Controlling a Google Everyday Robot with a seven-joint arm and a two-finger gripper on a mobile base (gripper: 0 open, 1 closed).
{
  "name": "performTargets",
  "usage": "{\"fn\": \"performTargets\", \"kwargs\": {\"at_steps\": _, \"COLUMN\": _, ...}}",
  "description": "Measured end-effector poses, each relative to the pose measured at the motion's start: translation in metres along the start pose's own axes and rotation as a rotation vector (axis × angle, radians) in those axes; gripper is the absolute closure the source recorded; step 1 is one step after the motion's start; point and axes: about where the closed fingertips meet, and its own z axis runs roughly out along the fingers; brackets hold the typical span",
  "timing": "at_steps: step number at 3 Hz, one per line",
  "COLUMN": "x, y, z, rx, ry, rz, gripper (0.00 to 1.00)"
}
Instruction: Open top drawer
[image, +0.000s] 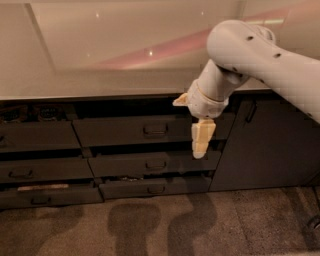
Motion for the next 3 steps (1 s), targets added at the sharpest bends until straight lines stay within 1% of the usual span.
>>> {"fn": "performTargets", "kwargs": {"at_steps": 1, "x": -0.0182, "y": -0.0084, "z": 0.0138, "rx": -0.032, "ry": 0.008, "rz": -0.043, "gripper": 0.00}}
{"fn": "performTargets", "kwargs": {"at_steps": 2, "x": -0.0182, "y": -0.0084, "z": 0.0138, "rx": -0.032, "ry": 0.008, "rz": -0.043, "gripper": 0.00}}
{"fn": "performTargets", "kwargs": {"at_steps": 3, "x": -0.0120, "y": -0.0059, "z": 0.0186, "rx": -0.039, "ry": -0.010, "rz": -0.055, "gripper": 0.00}}
